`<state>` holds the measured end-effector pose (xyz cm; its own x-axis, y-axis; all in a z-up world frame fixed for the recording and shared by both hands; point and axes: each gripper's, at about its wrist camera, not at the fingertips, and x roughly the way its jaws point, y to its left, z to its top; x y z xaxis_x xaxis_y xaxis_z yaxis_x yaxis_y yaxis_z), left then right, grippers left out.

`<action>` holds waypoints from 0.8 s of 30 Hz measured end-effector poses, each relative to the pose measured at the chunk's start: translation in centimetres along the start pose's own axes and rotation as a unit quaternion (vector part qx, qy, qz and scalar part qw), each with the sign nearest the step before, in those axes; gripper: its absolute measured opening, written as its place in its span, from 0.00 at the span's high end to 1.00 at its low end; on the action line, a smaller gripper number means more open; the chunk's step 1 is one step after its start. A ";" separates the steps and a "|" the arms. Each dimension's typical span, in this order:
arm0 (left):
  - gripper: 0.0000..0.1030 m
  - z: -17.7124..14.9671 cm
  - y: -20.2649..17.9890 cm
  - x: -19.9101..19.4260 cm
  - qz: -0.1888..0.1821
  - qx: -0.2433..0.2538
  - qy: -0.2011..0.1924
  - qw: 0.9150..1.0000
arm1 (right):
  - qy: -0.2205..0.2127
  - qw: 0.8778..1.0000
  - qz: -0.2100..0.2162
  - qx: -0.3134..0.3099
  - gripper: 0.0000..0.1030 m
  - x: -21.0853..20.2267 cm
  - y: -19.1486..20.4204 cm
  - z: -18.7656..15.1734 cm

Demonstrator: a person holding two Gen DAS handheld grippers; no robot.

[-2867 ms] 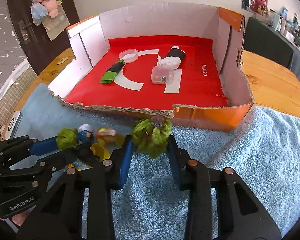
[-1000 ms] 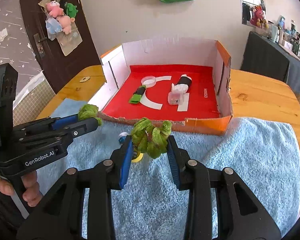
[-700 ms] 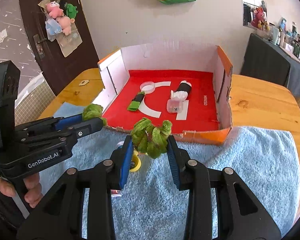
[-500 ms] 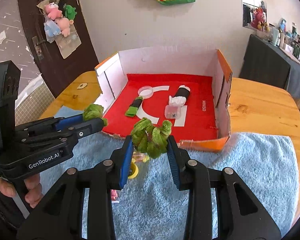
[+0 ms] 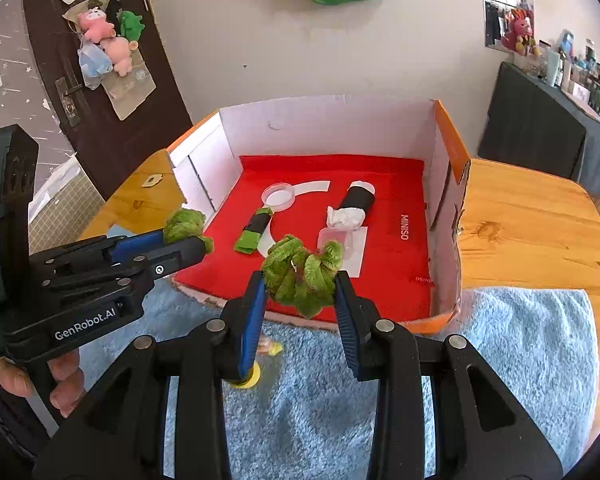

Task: Organize objects
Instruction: 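Carry the leafy plush with the right tool while the left tool carries the ball plush into the box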

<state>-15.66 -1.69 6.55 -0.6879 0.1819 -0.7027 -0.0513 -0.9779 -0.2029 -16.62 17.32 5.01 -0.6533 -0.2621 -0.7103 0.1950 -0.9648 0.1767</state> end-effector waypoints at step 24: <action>0.69 0.1 1.8 6.0 -0.002 -0.014 0.079 0.997 | 0.074 0.997 -0.010 0.001 0.69 5.9 -1.8 0.5</action>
<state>-19.95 -2.40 2.03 -0.5658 0.2026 -0.7993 -0.0321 -0.9740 -0.2241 -21.22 17.46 0.85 -0.5418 -0.2376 -0.8062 0.1816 -0.9696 0.1637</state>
